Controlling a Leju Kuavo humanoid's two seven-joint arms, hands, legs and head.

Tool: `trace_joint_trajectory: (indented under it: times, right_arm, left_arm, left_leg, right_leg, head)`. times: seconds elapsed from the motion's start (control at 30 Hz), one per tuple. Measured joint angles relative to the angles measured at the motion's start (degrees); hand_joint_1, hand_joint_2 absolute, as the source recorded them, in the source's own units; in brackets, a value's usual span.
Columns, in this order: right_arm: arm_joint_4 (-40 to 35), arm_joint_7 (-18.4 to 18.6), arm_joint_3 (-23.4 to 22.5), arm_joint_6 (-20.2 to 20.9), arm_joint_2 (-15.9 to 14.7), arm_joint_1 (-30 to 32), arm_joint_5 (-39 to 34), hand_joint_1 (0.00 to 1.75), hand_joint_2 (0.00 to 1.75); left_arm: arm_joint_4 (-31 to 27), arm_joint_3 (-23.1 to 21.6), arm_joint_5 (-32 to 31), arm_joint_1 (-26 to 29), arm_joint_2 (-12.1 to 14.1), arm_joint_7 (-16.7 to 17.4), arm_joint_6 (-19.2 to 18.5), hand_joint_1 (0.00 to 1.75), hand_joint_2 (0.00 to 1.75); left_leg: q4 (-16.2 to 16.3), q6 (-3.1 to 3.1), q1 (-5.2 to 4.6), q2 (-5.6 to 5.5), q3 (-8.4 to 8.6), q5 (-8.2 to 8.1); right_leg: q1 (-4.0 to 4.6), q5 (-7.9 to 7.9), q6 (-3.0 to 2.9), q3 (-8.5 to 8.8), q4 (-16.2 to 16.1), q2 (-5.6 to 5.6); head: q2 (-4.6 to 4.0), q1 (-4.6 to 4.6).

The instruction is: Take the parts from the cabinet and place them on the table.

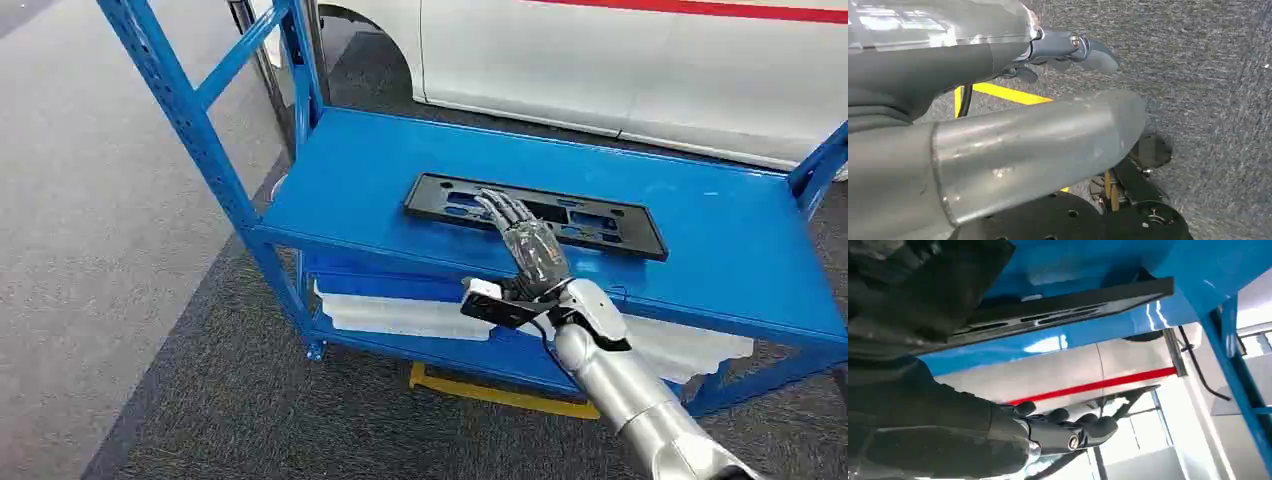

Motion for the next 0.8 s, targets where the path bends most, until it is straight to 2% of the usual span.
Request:
trace_joint_trajectory:
  times: [0.5, 0.6, 0.8]
  right_arm:
    - [2.16, 0.59, 2.05, -1.79, 1.24, -0.08, 2.12, 0.00, 1.75]
    - [2.14, 1.33, 2.66, -3.84, 1.61, 0.02, 4.88, 0.00, 1.75]
    - [2.23, 5.18, 5.11, -9.09, 3.54, 0.54, 11.69, 0.00, 1.75]
  left_arm:
    - [0.00, -0.02, -0.13, 0.04, 0.22, 0.11, 0.00, 0.00, 0.00]
    - [0.00, -0.02, -0.26, 0.03, 0.22, 0.11, -0.04, 0.00, 0.00]
    - [0.00, -0.09, -0.96, 0.06, 0.33, 0.11, -0.66, 0.00, 0.00]
  left_leg:
    - [0.01, 0.00, -0.01, -0.01, -0.02, 0.00]
    - [0.01, 0.00, -0.01, 0.00, -0.02, 0.00]
    - [0.00, 0.00, 0.01, 0.02, -0.05, 0.00]
  right_leg:
    - [-0.02, 0.01, 0.01, -0.01, -0.01, 0.00]
    - [-0.02, 0.00, 0.01, -0.03, -0.01, 0.00]
    - [0.01, 0.00, 0.01, -0.05, 0.01, 0.02]
  head:
    - [0.00, 0.00]
    - [0.00, 0.00]
    - [0.00, 0.00]
